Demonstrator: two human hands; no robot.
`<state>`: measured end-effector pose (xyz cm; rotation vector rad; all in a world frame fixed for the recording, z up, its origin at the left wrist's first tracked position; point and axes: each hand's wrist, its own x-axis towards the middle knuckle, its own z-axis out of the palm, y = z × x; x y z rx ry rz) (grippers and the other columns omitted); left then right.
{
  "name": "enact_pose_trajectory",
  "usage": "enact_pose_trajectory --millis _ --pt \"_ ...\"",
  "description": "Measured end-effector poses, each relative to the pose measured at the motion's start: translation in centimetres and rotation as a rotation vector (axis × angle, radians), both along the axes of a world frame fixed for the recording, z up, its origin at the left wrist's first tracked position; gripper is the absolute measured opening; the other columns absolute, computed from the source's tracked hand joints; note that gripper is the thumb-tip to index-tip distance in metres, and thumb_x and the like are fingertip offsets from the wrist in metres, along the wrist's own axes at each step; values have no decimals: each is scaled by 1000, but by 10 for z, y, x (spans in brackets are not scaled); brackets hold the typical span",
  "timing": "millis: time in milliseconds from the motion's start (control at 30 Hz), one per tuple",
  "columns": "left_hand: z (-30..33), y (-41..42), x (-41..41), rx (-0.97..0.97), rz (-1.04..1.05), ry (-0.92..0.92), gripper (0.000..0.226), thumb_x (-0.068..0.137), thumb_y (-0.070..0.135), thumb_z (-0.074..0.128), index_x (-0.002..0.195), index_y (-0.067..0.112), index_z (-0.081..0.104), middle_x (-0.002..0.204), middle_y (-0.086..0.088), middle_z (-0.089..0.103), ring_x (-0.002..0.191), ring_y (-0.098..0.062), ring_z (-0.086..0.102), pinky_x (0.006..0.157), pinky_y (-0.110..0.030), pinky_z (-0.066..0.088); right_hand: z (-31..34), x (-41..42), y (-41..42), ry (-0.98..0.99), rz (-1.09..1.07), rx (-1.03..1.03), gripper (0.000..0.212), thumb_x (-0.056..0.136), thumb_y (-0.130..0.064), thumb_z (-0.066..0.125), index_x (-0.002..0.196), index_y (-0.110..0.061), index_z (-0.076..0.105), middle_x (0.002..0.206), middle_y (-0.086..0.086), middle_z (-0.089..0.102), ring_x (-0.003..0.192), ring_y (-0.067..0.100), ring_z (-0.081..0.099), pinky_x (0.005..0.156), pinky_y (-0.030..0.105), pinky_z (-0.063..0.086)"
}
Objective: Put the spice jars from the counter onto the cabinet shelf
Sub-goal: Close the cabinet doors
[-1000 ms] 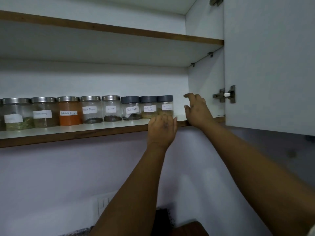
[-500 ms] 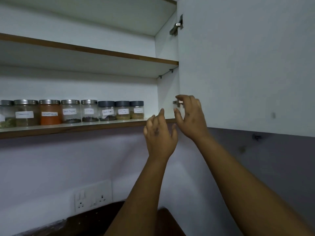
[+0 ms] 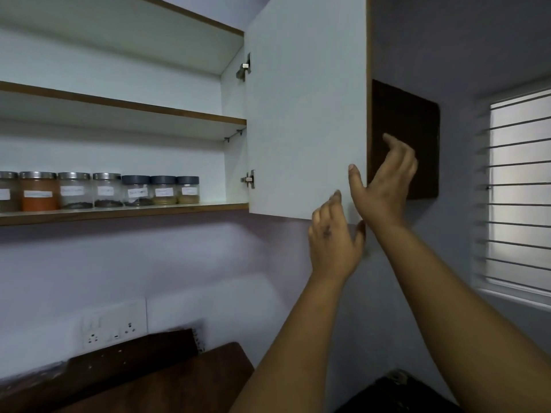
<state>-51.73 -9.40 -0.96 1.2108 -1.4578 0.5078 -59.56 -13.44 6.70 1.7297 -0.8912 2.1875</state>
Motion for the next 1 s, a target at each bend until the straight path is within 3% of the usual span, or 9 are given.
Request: enact_pose_trajectory --millis 133,233,300,433,533,700,867,933,1000 --pt "8 1 -16 88 -28 2 65 98 20 51 153 11 19 154 -8 33 141 -22 30 115 -35 31 4 -13 -16 137 255 519 105 82 -44 71 154 -9 4 159 15 15 147 33 14 118 44 23" --pt "12 5 -14 103 -56 32 55 101 15 43 152 15 26 155 -4 34 142 -19 28 117 -35 31 -1 -12 -15 269 325 724 75 93 -44 58 147 -4 24 145 18 43 129 34 47 96 38 46" --pt "9 11 -11 121 -71 68 52 102 16 38 152 16 26 154 -3 35 142 -17 29 117 -32 31 -8 -9 -12 300 230 674 58 98 -44 47 136 -1 38 132 19 55 116 34 56 79 33 44" --pt "-6 25 -7 118 -86 166 47 105 24 33 151 16 30 151 -2 40 139 -15 35 110 -24 30 -14 1 10 373 181 604 49 101 -43 39 129 -3 43 121 16 61 106 32 60 72 30 39" --pt "-4 46 6 37 -131 214 44 105 31 30 147 18 38 142 -1 50 130 -10 44 105 -20 35 -17 21 35 416 188 552 38 101 -41 38 117 -8 47 103 11 64 85 25 58 66 31 38" --pt "11 87 58 -11 -54 216 49 102 37 42 146 17 39 146 -1 47 132 -12 45 109 -32 41 -21 65 78 402 185 458 29 102 -35 37 112 -10 48 95 9 65 83 25 61 62 32 43" --pt "31 116 108 -45 -73 349 46 99 26 52 143 15 44 141 -1 53 124 -10 53 99 -21 46 -22 113 110 448 151 390 26 102 -30 40 122 -14 45 99 6 67 84 23 66 56 28 42" --pt "35 124 122 -73 -46 330 43 99 22 54 141 14 48 133 -3 59 117 -10 58 96 -22 50 -23 132 116 473 176 366 30 100 -30 44 126 -16 43 117 8 63 101 24 63 67 30 50" --pt "39 132 138 -118 61 238 39 98 18 55 136 13 53 124 -4 65 107 -8 62 91 -20 53 -26 150 118 448 172 240 41 98 -29 48 136 -17 41 152 11 35 138 31 36 103 42 41"
